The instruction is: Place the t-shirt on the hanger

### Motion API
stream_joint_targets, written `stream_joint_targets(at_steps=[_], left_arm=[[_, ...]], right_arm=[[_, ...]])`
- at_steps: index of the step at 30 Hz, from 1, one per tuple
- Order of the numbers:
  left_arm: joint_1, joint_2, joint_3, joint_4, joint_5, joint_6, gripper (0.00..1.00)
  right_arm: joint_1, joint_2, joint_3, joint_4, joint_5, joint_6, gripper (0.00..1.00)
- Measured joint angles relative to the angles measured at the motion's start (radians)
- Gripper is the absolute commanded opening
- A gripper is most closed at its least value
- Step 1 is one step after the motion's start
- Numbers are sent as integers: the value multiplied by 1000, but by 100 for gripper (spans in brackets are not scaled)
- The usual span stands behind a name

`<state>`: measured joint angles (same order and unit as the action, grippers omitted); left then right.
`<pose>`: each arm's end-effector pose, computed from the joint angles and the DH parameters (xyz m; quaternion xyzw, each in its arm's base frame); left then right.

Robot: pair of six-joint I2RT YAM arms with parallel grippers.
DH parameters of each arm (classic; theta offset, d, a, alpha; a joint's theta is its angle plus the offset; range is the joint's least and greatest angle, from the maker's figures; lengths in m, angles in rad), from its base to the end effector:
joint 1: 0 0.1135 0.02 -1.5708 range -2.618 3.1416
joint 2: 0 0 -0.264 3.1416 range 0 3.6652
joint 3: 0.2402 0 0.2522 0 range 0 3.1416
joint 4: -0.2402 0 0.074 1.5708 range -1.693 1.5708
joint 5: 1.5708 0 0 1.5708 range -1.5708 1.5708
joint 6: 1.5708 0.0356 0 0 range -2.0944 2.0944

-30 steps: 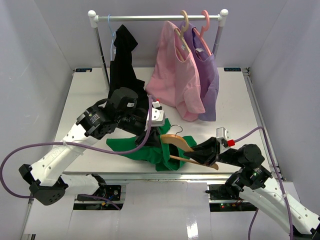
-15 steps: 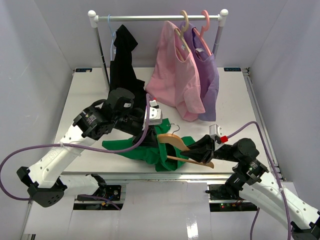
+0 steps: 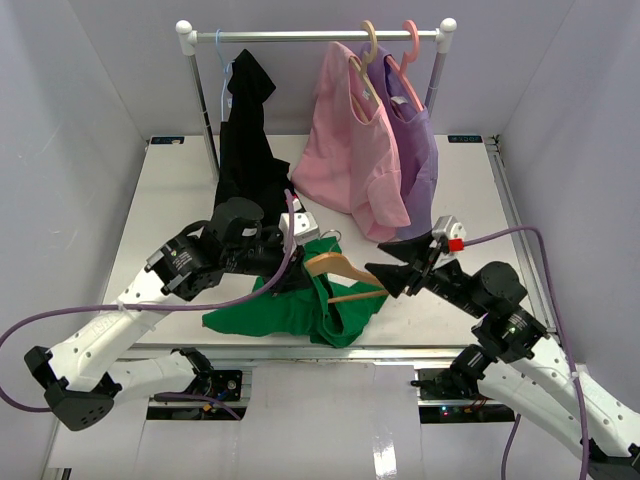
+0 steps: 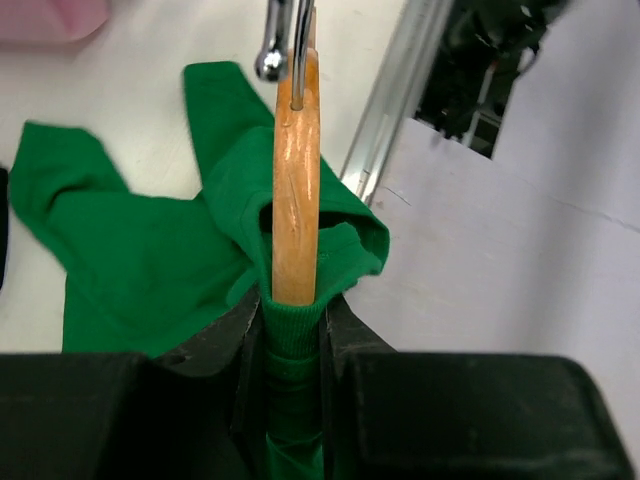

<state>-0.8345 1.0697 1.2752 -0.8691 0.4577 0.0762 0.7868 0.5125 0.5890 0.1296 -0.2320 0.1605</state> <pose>0.1255 -0.1619 0.3885 0.4743 0.7425 -0.3474 0.3210 0.0902 0.1020 0.3437 -0.2784 0.5682 0.4166 0.6527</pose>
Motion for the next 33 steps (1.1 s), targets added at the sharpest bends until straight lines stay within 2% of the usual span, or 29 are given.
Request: stream_joint_targets(at_steps=[4, 7, 12, 18, 22, 27, 33], left_arm=[[0, -74, -68, 43, -141, -89, 0], [0, -126, -94, 65, -234, -144, 0], [0, -216, -154, 113, -347, -214, 0], [0, -316, -222, 178, -402, -263, 0], [0, -328, -233, 218, -408, -287, 0], [0, -337, -258, 232, -413, -312, 0], [0, -343, -261, 249, -413, -325, 0]], right_arm=[[0, 17, 83, -36, 127, 17, 64], [0, 29, 131, -69, 167, 46, 60], [0, 71, 133, -98, 173, 109, 51], [12, 202, 77, -97, 147, 174, 48], [101, 271, 62, -96, 200, 210, 50], [306, 316, 61, -51, 370, 249, 52], [448, 434, 56, 31, 545, 289, 52]])
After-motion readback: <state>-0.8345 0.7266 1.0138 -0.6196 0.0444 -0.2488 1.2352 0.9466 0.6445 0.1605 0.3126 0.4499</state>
